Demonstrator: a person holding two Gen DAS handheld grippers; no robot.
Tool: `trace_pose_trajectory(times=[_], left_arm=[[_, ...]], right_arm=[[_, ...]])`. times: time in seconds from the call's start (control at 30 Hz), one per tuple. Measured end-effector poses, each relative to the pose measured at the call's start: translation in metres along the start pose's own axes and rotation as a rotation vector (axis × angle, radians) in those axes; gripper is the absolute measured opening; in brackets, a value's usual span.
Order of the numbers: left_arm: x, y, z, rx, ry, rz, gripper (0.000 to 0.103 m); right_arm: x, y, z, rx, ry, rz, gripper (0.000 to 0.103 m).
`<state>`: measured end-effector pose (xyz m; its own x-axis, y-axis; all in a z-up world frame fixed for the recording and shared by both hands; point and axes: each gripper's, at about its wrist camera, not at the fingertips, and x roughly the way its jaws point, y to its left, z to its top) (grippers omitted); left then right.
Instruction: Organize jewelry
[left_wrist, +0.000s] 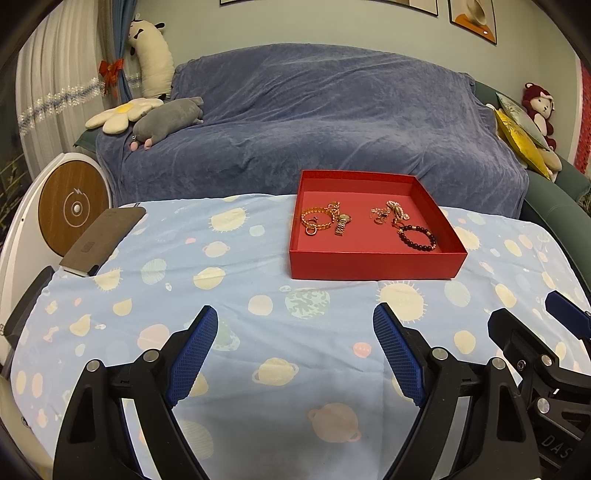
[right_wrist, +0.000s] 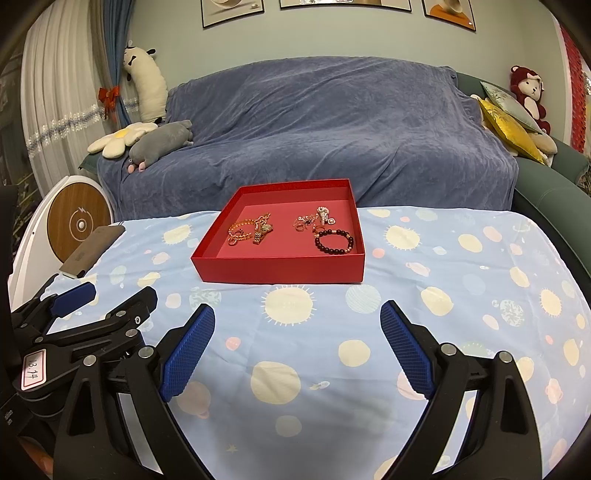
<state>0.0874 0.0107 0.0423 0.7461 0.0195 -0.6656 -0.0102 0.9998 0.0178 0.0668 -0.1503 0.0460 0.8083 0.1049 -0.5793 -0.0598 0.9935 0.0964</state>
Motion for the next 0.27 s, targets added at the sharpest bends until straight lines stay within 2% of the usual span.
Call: trace_pose_trajectory(times=[0.27], left_arm=[[0.0003, 0.001, 0.0021, -0.016, 0.008, -0.006, 0.083]], right_arm=[[-0.0024, -0.0004, 0.0011, 0.013, -0.015, -0.015, 0.093]])
